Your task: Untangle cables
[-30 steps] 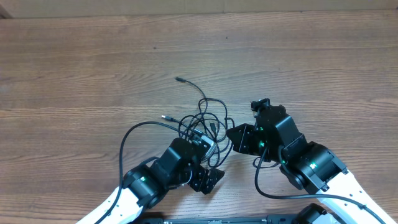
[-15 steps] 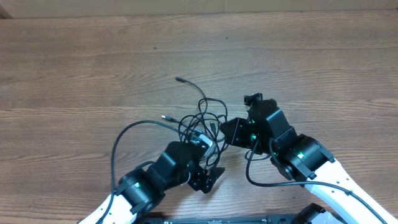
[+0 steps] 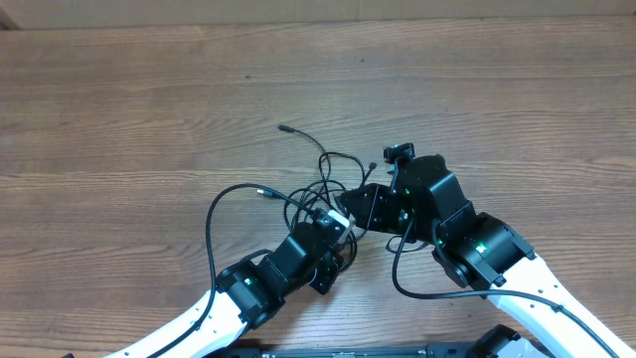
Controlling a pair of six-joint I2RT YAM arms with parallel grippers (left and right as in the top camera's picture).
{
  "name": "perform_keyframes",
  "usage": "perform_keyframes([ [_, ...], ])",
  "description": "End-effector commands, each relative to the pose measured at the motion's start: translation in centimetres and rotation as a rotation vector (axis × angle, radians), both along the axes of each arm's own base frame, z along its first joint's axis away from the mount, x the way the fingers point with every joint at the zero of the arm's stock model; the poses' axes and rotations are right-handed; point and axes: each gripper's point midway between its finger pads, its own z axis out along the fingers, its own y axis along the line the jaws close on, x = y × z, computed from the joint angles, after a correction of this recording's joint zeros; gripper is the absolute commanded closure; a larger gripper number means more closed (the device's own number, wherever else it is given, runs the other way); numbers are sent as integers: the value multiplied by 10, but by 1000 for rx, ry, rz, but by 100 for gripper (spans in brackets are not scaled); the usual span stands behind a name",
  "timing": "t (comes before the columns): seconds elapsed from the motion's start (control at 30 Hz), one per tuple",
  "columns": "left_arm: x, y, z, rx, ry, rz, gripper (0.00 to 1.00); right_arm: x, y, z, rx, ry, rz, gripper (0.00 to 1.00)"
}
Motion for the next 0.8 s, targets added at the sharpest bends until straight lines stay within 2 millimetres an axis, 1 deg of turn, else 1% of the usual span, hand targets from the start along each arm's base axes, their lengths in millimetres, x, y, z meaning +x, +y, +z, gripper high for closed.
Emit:
perform_keyframes([
  [0.0, 11, 0, 18, -26, -54, 42, 96, -3, 4, 19, 37, -29, 23, 96],
  [0.1, 11, -1, 33, -65, -86, 43, 96, 0, -2, 13, 3, -24, -9, 95],
  [0.13, 11, -1, 39, -78, -98, 43, 96, 1, -5, 10, -15, -20, -24, 90],
  [0.17, 11, -1, 48, -101, -117, 44, 96, 2, -11, 5, -45, -16, -48, 75],
  [0.2, 11, 0, 55, -118, -131, 45, 96, 3, -17, 0, -77, -7, -72, 58],
  [0.23, 10, 1, 68, -146, -154, 47, 96, 3, -27, -9, -126, 5, -106, 26],
  [0.27, 10, 4, 83, -172, -176, 51, 96, 2, -33, -14, -158, 16, -124, 10],
  [0.3, 10, 6, 92, -190, -186, 65, 96, 1, -35, -16, -171, 25, -128, 3],
  [0.33, 14, 14, 108, -218, -208, 111, 96, -1, -37, -19, -182, 36, -129, 0],
  [0.37, 20, 23, 127, -247, -245, 168, 96, -4, -39, -23, -197, 54, -127, 0],
  [0.4, 23, 28, 139, -269, -271, 197, 96, -6, -41, -25, -204, 63, -127, 0],
  [0.47, 30, 42, 183, -349, -357, 272, 96, -11, -43, -35, -231, 104, -120, 0],
  [0.5, 31, 45, 192, -363, -374, 282, 96, -12, -42, -38, -232, 119, -119, 0],
  [0.57, 35, 55, 215, -392, -427, 340, 96, -16, -36, -47, -220, 181, -106, 0],
  [0.63, 41, 66, 228, -416, -448, 421, 96, -18, -30, -54, -212, 214, -81, 0],
  [0.67, 43, 71, 235, -440, -457, 461, 96, -17, -26, -59, -211, 232, -69, 0],
  [0.73, 45, 74, 246, -476, -470, 490, 96, -13, -22, -67, -218, 247, -65, 0],
  [0.77, 45, 73, 257, -507, -488, 490, 96, -9, -19, -74, -223, 253, -66, 0],
])
